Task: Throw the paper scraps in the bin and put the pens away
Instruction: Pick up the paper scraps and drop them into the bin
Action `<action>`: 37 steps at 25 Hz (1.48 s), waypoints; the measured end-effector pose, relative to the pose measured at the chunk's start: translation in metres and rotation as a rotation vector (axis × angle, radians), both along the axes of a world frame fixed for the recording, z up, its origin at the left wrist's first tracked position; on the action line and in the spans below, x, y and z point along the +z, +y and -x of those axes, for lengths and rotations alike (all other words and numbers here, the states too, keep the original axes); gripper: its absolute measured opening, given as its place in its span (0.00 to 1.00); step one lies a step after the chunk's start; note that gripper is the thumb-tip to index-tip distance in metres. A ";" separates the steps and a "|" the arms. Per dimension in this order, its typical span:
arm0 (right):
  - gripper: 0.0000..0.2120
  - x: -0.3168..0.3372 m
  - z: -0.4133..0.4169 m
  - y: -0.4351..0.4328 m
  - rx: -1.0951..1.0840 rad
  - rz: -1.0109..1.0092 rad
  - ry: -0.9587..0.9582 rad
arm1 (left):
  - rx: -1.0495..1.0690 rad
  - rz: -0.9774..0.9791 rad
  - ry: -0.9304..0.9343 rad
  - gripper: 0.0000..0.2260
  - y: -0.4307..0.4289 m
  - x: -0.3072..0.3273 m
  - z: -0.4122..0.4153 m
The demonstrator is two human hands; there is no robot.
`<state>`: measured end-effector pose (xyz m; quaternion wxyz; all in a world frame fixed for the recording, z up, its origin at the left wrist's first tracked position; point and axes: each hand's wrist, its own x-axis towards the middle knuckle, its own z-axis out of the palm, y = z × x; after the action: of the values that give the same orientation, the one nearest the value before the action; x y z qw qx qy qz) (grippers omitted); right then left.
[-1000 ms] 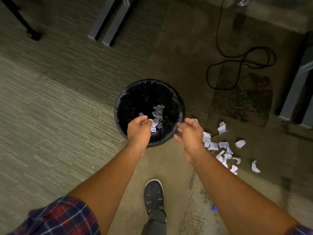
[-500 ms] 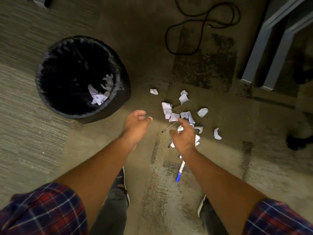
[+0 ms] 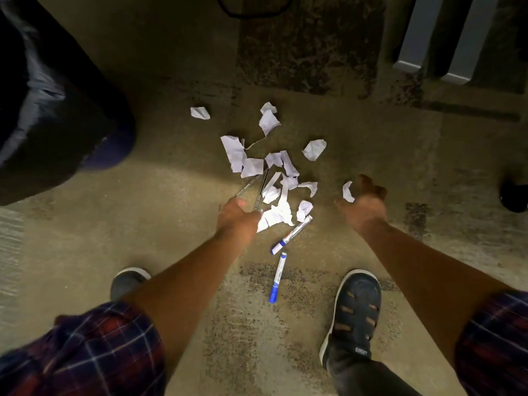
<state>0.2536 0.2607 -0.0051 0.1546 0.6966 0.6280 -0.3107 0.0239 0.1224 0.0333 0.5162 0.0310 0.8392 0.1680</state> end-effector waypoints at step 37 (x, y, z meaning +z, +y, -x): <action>0.07 0.060 0.119 -0.025 -0.568 0.406 0.732 | 0.470 -0.258 -0.320 0.19 0.033 0.057 -0.004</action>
<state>0.1342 0.2359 0.0546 -0.0340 0.6411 0.3535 -0.6804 0.0282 0.1550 0.0904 0.5805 -0.1257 0.7034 0.3906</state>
